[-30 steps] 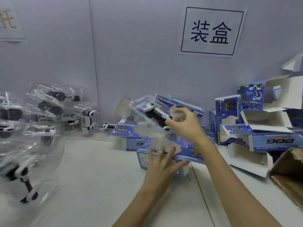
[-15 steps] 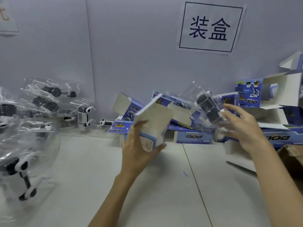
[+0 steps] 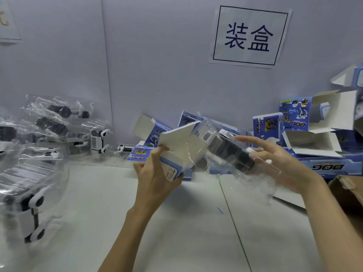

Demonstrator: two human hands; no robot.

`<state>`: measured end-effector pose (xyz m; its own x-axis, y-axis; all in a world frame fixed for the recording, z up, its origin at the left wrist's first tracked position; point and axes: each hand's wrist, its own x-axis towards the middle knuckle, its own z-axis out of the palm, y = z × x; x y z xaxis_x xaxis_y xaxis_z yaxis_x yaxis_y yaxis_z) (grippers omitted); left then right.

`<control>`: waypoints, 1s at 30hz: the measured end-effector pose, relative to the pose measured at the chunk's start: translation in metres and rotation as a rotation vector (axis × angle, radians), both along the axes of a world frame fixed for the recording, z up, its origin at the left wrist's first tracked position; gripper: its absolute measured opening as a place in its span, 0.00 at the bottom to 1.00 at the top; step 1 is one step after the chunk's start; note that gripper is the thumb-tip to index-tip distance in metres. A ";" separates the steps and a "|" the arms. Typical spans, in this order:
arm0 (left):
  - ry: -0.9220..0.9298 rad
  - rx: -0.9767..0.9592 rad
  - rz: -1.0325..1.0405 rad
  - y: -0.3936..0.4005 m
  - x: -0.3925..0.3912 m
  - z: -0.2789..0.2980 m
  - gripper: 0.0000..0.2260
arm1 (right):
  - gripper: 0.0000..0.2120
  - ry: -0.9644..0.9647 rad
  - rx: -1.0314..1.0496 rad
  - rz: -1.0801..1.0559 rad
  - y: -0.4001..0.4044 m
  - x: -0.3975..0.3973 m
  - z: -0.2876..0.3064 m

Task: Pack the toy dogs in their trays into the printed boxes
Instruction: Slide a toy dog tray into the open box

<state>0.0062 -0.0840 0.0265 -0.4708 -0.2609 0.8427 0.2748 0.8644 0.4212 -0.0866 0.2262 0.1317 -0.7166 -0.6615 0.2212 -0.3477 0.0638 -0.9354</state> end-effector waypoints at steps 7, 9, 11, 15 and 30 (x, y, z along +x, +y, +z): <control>0.004 -0.170 -0.066 -0.004 0.000 -0.001 0.44 | 0.18 -0.040 0.143 -0.031 -0.008 -0.008 0.001; -0.002 -0.227 -0.109 -0.007 0.001 -0.001 0.42 | 0.17 -0.035 0.153 -0.083 -0.008 -0.013 -0.001; -0.027 -0.264 -0.160 -0.008 0.000 0.000 0.42 | 0.16 -0.034 0.167 -0.082 -0.006 -0.018 0.000; -0.075 -0.269 -0.214 -0.007 0.000 0.003 0.39 | 0.16 -0.007 0.224 -0.070 -0.005 -0.027 0.004; -0.079 -0.315 -0.256 0.003 -0.001 -0.002 0.38 | 0.14 0.067 0.374 -0.149 -0.012 -0.036 0.015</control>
